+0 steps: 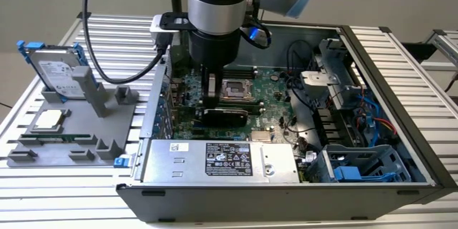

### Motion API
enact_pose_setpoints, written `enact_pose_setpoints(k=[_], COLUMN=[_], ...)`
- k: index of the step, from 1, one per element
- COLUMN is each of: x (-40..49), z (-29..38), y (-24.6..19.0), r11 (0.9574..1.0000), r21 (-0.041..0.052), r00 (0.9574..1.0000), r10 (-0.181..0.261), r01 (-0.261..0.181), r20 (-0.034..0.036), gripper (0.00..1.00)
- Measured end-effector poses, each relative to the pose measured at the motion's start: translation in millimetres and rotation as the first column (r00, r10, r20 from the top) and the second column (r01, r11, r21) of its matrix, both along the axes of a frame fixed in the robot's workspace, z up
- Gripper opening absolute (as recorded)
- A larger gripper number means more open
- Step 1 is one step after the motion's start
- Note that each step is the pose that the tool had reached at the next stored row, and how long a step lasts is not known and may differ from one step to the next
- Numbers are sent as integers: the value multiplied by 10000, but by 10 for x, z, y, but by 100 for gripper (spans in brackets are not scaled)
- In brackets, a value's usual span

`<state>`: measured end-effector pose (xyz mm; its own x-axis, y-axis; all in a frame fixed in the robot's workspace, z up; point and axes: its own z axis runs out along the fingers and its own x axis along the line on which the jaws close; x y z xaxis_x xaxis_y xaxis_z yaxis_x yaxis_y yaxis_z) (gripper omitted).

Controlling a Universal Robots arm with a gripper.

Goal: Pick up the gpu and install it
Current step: 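Press down on the gpu until it lock into place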

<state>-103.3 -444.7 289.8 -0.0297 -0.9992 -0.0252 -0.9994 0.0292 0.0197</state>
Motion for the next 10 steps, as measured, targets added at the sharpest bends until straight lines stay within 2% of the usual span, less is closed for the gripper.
enact_pose_setpoints(k=[10], x=[0], z=[0], y=[0], r11=[10000], r21=[-1], r00=[10000], r10=[2], r01=[-2], r20=[0], gripper=[0])
